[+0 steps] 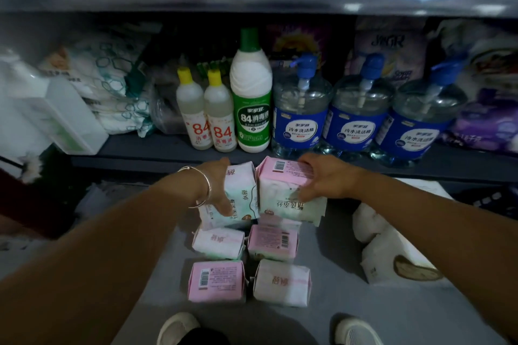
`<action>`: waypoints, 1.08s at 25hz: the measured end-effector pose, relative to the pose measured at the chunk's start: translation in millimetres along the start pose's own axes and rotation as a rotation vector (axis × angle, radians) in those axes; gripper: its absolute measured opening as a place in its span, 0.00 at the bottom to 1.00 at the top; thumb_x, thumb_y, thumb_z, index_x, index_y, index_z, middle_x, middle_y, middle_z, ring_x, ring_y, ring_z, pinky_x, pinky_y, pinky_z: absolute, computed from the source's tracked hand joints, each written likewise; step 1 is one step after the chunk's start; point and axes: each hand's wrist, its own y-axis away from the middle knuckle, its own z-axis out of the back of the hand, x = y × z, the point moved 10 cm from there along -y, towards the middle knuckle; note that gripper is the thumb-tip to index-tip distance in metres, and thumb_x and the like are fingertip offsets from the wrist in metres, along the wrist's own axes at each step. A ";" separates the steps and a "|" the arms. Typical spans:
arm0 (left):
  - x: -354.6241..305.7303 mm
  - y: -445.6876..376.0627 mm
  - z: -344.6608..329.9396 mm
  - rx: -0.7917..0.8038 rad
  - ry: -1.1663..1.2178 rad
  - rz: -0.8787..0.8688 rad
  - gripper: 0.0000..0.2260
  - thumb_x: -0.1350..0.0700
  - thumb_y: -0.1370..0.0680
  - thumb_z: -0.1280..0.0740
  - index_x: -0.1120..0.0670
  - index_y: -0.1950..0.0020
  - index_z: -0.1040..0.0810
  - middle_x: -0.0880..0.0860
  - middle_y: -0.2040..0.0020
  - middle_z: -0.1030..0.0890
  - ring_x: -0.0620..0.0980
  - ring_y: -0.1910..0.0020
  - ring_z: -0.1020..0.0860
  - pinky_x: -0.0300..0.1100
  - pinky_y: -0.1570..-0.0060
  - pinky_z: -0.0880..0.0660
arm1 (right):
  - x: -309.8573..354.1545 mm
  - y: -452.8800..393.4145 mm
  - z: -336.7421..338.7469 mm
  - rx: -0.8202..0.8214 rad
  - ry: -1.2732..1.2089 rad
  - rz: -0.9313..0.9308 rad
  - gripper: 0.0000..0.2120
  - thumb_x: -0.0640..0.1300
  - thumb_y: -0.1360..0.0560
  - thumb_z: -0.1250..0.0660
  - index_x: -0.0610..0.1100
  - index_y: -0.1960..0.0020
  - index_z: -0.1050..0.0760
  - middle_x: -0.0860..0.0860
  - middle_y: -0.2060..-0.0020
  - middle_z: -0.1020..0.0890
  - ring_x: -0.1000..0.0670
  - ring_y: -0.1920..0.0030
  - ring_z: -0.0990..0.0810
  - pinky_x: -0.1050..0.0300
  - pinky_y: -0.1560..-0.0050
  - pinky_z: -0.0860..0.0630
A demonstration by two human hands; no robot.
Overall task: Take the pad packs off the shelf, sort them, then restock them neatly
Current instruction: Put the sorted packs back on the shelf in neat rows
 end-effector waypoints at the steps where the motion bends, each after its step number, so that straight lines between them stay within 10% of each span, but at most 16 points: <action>1: -3.2 11.0 13.8 -0.027 0.016 -0.008 0.42 0.50 0.40 0.20 0.53 0.31 0.38 0.51 0.37 0.26 0.53 0.41 0.26 0.43 0.46 0.26 | 9.2 9.2 12.9 -0.023 -0.020 0.005 0.34 0.47 0.33 0.24 0.42 0.33 0.34 0.48 0.41 0.26 0.50 0.43 0.26 0.58 0.43 0.27; 7: -28.2 84.1 105.6 -0.161 0.100 -0.075 0.35 0.51 0.40 0.20 0.51 0.38 0.33 0.49 0.47 0.23 0.51 0.49 0.23 0.45 0.49 0.23 | 71.3 71.5 97.0 -0.169 -0.061 0.057 0.28 0.42 0.35 0.23 0.41 0.38 0.29 0.51 0.53 0.23 0.52 0.53 0.24 0.63 0.57 0.26; 13: -66.7 155.8 208.1 -0.321 0.099 -0.191 0.27 0.55 0.39 0.20 0.50 0.47 0.31 0.47 0.54 0.23 0.47 0.56 0.23 0.39 0.61 0.27 | 128.2 130.7 182.9 -0.319 -0.102 0.124 0.25 0.39 0.35 0.23 0.41 0.40 0.28 0.45 0.47 0.20 0.45 0.47 0.21 0.48 0.42 0.23; 27: -109.1 135.6 360.3 -0.573 0.267 -0.176 0.34 0.46 0.47 0.20 0.52 0.45 0.28 0.51 0.51 0.19 0.52 0.53 0.20 0.50 0.51 0.20 | 109.1 135.4 337.3 -0.604 -0.494 0.168 0.21 0.35 0.36 0.24 0.40 0.45 0.25 0.46 0.52 0.18 0.47 0.53 0.19 0.56 0.58 0.21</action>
